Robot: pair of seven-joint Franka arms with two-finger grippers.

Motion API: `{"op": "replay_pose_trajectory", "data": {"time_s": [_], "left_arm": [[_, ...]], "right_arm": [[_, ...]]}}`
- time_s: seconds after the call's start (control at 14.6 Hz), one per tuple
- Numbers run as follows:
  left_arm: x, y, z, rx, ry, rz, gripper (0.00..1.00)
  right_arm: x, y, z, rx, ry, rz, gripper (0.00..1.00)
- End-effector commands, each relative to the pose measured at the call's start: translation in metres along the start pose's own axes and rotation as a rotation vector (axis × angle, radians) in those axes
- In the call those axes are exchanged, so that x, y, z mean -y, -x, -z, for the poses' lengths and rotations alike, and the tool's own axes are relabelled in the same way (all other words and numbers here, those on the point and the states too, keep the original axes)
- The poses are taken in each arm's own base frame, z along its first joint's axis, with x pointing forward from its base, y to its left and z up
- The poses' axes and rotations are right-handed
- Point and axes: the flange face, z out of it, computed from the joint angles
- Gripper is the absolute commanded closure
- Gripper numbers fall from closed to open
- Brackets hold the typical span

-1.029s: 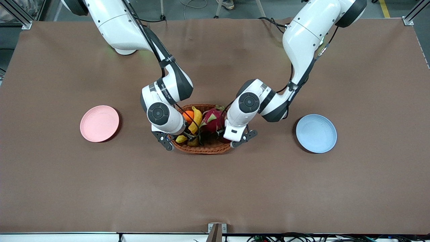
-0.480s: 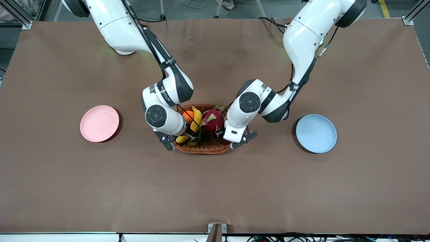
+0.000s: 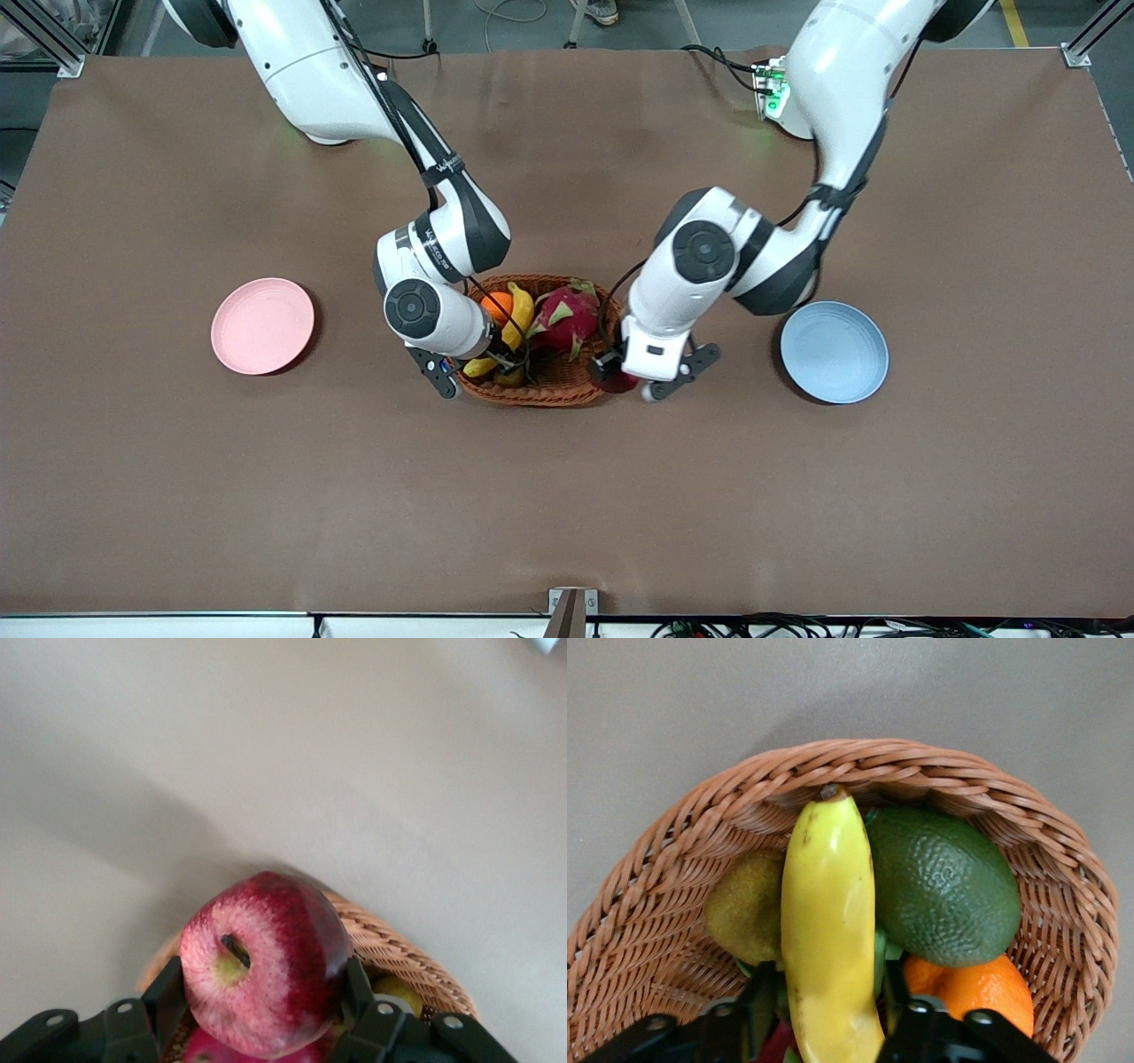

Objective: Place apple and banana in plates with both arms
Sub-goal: 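Carry the apple with the left gripper while the right gripper carries the banana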

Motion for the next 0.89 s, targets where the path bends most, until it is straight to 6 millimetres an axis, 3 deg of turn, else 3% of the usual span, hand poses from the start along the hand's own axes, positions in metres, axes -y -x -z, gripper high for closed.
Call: {"op": "replay_pose_trajectory", "data": {"time_s": [0.0, 0.14, 0.34, 0.48, 0.62, 0.82], "left_arm": [[0.027, -0.037, 0.046, -0.029, -0.043, -0.025, 0.75], [0.048, -0.066, 0.050, -0.009, -0.075, -0.013, 0.76], [0.087, -0.105, 0.031, 0.025, -0.162, -0.024, 0.76], [0.121, -0.133, 0.018, 0.047, -0.197, -0.027, 0.76], [0.154, -0.153, 0.005, 0.072, -0.235, -0.021, 0.76], [0.186, -0.168, -0.007, 0.028, -0.329, -0.054, 0.76]], "right_arm": [[0.003, -0.001, -0.001, 0.014, -0.011, -0.010, 0.66], [0.007, -0.002, 0.011, 0.018, -0.032, 0.027, 0.74], [0.011, 0.003, 0.037, 0.023, -0.043, 0.046, 0.76], [0.007, -0.003, 0.079, 0.040, -0.024, 0.085, 0.76], [-0.010, -0.029, 0.102, 0.084, 0.041, 0.166, 0.76], [-0.046, -0.099, 0.124, 0.114, 0.118, 0.347, 0.76]]}}
